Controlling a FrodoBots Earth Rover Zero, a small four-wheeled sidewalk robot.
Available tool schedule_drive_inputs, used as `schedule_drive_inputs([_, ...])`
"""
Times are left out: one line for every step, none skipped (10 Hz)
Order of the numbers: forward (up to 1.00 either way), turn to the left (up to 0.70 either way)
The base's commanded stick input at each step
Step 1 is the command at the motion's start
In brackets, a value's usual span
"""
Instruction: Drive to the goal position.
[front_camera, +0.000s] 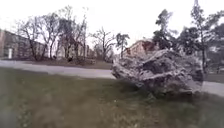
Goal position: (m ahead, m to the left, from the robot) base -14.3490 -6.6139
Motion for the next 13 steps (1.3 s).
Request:
schedule_drive_inputs([0.69,-0.35])
schedule_drive_inputs([0.19,-0.60])
schedule_drive_inputs([0.00,-0.70])
schedule_drive_inputs([0.00,-0.70])
schedule_drive_inputs([0.00,-0.70])
schedule_drive_inputs([0.00,-0.70])
schedule_drive_inputs([0.00,-0.70])
schedule_drive_inputs([0.00,-0.70])
schedule_drive_inputs([0.00,-0.70])
schedule_drive_inputs([0.00,-0.70])
schedule_drive_inputs([0.00,-0.70])
schedule_drive_inputs([0.00,-0.61])
schedule_drive_inputs([0.00,-0.40])
